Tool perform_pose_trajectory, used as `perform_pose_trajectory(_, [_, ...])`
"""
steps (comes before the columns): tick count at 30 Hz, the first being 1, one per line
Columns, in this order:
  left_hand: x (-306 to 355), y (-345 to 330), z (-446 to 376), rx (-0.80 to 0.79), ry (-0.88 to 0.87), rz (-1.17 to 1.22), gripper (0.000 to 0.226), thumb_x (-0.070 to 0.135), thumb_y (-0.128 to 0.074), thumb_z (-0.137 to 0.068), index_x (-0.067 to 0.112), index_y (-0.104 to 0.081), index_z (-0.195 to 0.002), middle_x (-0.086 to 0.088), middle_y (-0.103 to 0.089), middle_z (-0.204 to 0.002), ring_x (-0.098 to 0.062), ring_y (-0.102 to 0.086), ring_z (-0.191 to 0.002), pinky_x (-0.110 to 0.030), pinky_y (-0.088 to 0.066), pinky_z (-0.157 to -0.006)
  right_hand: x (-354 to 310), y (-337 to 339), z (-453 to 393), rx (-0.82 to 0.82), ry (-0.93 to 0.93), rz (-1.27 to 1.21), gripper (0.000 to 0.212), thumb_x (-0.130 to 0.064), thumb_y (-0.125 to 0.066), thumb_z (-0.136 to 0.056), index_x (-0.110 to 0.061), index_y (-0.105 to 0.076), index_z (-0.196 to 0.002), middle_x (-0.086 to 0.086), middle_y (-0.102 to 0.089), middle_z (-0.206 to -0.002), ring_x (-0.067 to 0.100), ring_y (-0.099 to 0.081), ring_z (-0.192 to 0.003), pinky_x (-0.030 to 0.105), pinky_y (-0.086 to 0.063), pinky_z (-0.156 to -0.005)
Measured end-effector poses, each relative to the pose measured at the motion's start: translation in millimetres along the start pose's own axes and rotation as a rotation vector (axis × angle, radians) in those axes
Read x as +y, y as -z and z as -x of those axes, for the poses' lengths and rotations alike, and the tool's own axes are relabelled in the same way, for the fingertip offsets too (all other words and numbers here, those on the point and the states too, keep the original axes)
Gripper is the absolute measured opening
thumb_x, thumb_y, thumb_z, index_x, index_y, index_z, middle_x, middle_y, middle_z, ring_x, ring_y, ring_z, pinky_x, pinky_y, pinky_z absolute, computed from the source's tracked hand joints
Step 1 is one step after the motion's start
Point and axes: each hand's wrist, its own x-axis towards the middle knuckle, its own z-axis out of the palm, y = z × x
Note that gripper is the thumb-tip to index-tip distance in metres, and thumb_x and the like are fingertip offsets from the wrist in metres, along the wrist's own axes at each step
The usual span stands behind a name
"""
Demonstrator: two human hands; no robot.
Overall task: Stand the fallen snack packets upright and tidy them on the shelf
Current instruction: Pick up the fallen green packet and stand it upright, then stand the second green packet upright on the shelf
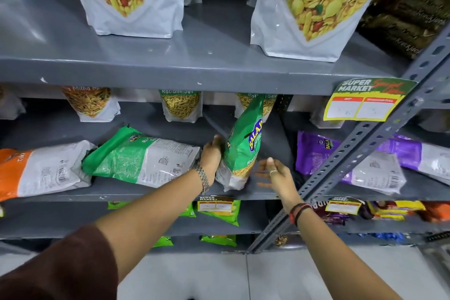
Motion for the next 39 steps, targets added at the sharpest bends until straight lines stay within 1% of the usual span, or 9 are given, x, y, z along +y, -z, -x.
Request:
perform_pose_trajectory(4, [-33,7,23,0.031,0.127,0.041,0.053,0.04,-0.034,-0.095,0.006,-0.045,-0.134,-0.013,-0.05,-0.138,-0.029,-0.051,-0.123,-0.04,-0.04,-0.106,-27,4,-27,0.085,-0.019,-0.093,0.044,-0.035,-0.034,-0.098,-0.001,-0.055,-0.117,0.017,-0.06,-0.112,0.027,-0.061,-0.096,0.039,-0.05,-0.089])
perform_pose_trajectory(7, [-44,3,45,-0.085,0.286,0.206,0.058,0.048,-0.03,-0.095,0.008,-0.044,-0.134,-0.007,-0.058,-0.104,-0.019,-0.055,-0.088,-0.034,-0.044,-0.088,-49,-6,-48,0.024,-0.094,-0.025,0.067,-0.056,-0.023,-0.093,-0.009,-0.046,-0.135,0.013,-0.047,-0.143,0.027,-0.045,-0.131,0.045,-0.03,-0.115])
perform_pose_trajectory(10, [-45,-6,54,-0.169,0.283,0.286,0.061,0.053,-0.027,-0.093,0.015,-0.041,-0.137,-0.01,-0.05,-0.138,-0.027,-0.047,-0.125,-0.041,-0.031,-0.109,-57,-14,-53,-0.12,-0.135,-0.039,0.082,-0.07,-0.011,-0.084,-0.017,-0.043,-0.138,0.009,-0.047,-0.144,0.025,-0.043,-0.134,0.046,-0.026,-0.117])
perform_pose_trajectory(16, [-35,-16,44,-0.154,0.249,0.273,0.054,0.052,-0.027,-0.093,0.02,-0.053,-0.127,-0.001,-0.054,-0.139,-0.021,-0.048,-0.128,-0.033,-0.034,-0.101,-44,-8,-47,-0.085,-0.108,-0.173,0.073,-0.061,-0.01,-0.09,-0.017,-0.056,-0.124,0.013,-0.058,-0.133,0.026,-0.057,-0.118,0.041,-0.039,-0.109])
perform_pose_trajectory(24, [-10,-19,14,-0.197,0.162,0.322,0.059,0.052,-0.021,-0.094,0.018,-0.043,-0.137,-0.002,-0.046,-0.145,-0.021,-0.043,-0.133,-0.029,-0.036,-0.092,-31,18,-31,-0.067,-0.018,-0.255,0.058,-0.046,-0.013,-0.097,-0.015,-0.036,-0.14,0.011,-0.044,-0.144,0.027,-0.042,-0.133,0.044,-0.035,-0.111])
perform_pose_trajectory(31, [-30,-15,20,-0.091,0.082,0.395,0.051,0.038,-0.027,-0.098,0.014,-0.035,-0.142,-0.004,-0.033,-0.153,-0.02,-0.03,-0.141,-0.035,-0.027,-0.11,-7,23,-27,0.033,-0.052,-0.054,0.034,-0.023,-0.042,-0.096,-0.005,-0.049,-0.124,0.015,-0.056,-0.125,0.029,-0.053,-0.119,0.045,-0.042,-0.105])
perform_pose_trajectory(33, [-41,-2,26,-0.07,0.115,0.407,0.048,0.03,-0.032,-0.098,0.012,-0.034,-0.142,-0.007,-0.032,-0.153,-0.023,-0.028,-0.142,-0.039,-0.025,-0.113,6,21,-22,0.037,-0.117,0.072,0.017,-0.014,-0.044,-0.094,-0.009,-0.056,-0.105,0.015,-0.06,-0.104,0.026,-0.057,-0.096,0.044,-0.051,-0.09])
perform_pose_trajectory(36, [-58,24,39,-0.091,0.172,0.399,0.045,0.025,-0.033,-0.098,0.008,-0.037,-0.139,-0.01,-0.04,-0.149,-0.027,-0.036,-0.138,-0.039,-0.029,-0.111,13,4,-11,-0.095,-0.174,0.119,0.018,-0.007,-0.044,-0.092,-0.011,-0.058,-0.083,0.006,-0.059,-0.077,0.015,-0.053,-0.065,0.022,-0.05,-0.054])
perform_pose_trajectory(39, [-72,53,53,-0.125,0.149,0.347,0.043,0.021,-0.029,-0.099,0.007,-0.038,-0.139,-0.009,-0.042,-0.148,-0.028,-0.038,-0.137,-0.038,-0.031,-0.11,6,-28,-4,-0.255,-0.146,0.164,0.025,-0.004,-0.043,-0.093,-0.013,-0.056,-0.073,0.004,-0.059,-0.077,0.012,-0.053,-0.061,0.013,-0.046,-0.046])
